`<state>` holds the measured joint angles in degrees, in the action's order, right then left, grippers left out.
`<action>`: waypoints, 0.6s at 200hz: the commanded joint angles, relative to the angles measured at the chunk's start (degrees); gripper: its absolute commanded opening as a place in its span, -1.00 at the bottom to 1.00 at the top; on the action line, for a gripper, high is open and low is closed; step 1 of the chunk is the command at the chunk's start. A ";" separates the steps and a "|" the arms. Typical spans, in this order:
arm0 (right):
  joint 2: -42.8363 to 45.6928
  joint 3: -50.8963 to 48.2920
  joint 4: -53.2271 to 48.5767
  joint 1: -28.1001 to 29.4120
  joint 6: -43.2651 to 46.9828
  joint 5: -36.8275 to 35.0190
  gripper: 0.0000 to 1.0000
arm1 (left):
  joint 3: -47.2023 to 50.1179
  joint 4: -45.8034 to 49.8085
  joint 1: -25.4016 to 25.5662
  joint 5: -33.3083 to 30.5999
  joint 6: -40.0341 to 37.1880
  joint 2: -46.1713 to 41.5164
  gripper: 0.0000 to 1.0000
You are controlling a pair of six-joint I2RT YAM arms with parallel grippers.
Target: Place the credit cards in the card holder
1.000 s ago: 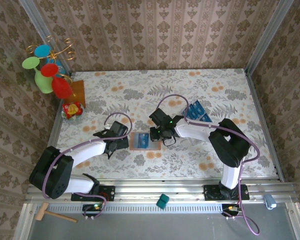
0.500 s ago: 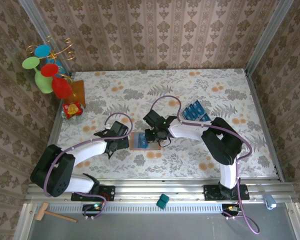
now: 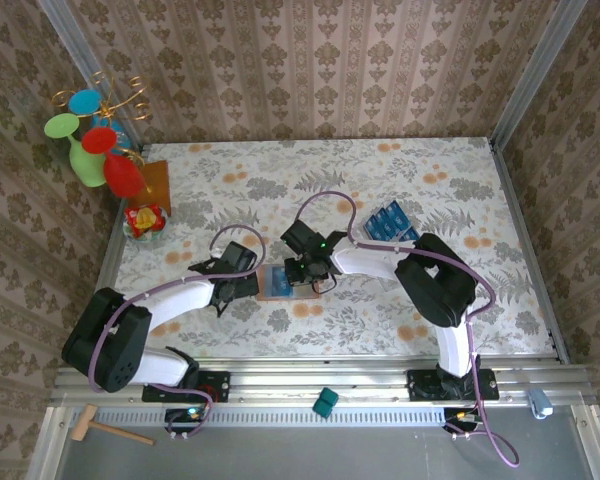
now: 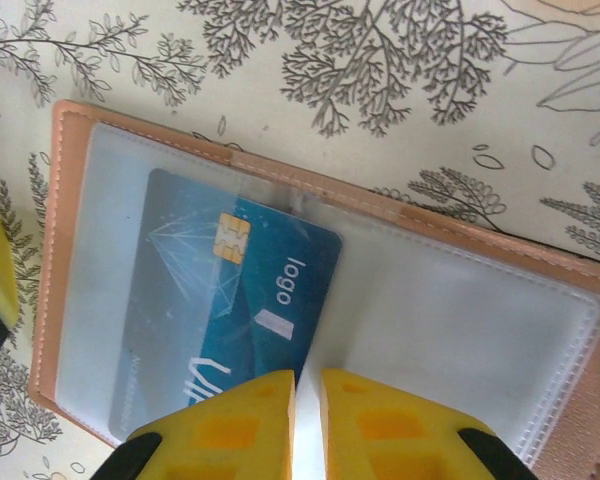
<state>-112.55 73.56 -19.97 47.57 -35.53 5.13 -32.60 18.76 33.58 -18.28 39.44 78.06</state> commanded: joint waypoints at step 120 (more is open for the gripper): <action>-4.30 5.97 -1.39 1.85 -0.64 3.27 -0.66 | 0.01 -0.35 0.13 1.64 -0.30 2.27 1.00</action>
<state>-116.05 77.71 -19.97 48.71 -35.97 6.90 -32.60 18.02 33.61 -18.24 39.44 78.43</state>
